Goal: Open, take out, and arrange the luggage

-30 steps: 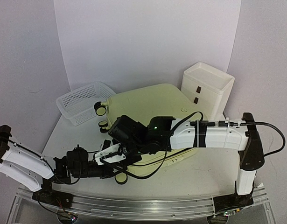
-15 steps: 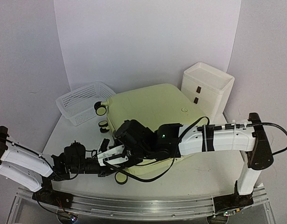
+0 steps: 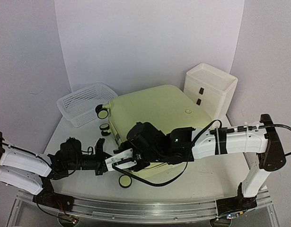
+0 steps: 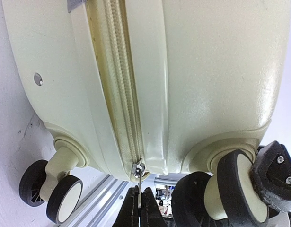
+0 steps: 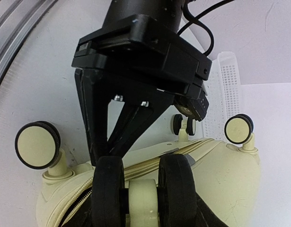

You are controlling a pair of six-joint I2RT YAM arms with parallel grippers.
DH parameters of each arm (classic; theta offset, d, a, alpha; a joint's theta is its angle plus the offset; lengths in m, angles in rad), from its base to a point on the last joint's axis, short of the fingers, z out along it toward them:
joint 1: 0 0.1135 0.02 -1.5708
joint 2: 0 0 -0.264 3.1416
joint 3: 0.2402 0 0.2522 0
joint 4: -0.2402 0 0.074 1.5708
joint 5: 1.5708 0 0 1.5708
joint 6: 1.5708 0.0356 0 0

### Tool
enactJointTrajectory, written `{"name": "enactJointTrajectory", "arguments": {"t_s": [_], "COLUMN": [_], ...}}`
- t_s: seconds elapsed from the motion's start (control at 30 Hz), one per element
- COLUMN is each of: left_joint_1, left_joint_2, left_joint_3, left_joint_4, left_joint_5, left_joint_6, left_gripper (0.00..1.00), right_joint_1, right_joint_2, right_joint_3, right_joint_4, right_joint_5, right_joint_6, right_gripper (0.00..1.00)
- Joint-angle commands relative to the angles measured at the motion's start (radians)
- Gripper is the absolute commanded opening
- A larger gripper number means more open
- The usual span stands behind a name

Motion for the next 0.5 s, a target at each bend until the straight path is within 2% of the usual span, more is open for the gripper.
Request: {"name": "enactJointTrajectory", "arguments": {"t_s": [0.0,0.3,0.47], "left_joint_1": [0.133,0.262,0.264], "left_joint_2": [-0.05,0.003,0.1], "left_joint_3": [0.009,0.144,0.266], "left_joint_4": [-0.019,-0.122,-0.121], "left_joint_5": [-0.105,-0.086,0.041], "left_joint_6": [-0.018,0.036,0.066], "left_gripper": [0.0,0.0,0.0], "right_joint_1": [-0.001,0.006,0.012], "right_joint_2": [-0.158,-0.164,-0.167], "right_joint_3": [-0.014,-0.012,-0.014], "right_joint_4": [-0.07,-0.15,-0.164], "right_joint_5": [-0.042,-0.106,-0.092], "right_joint_6": [0.04,0.087,0.11], "right_gripper": [0.0,0.0,0.0]}}
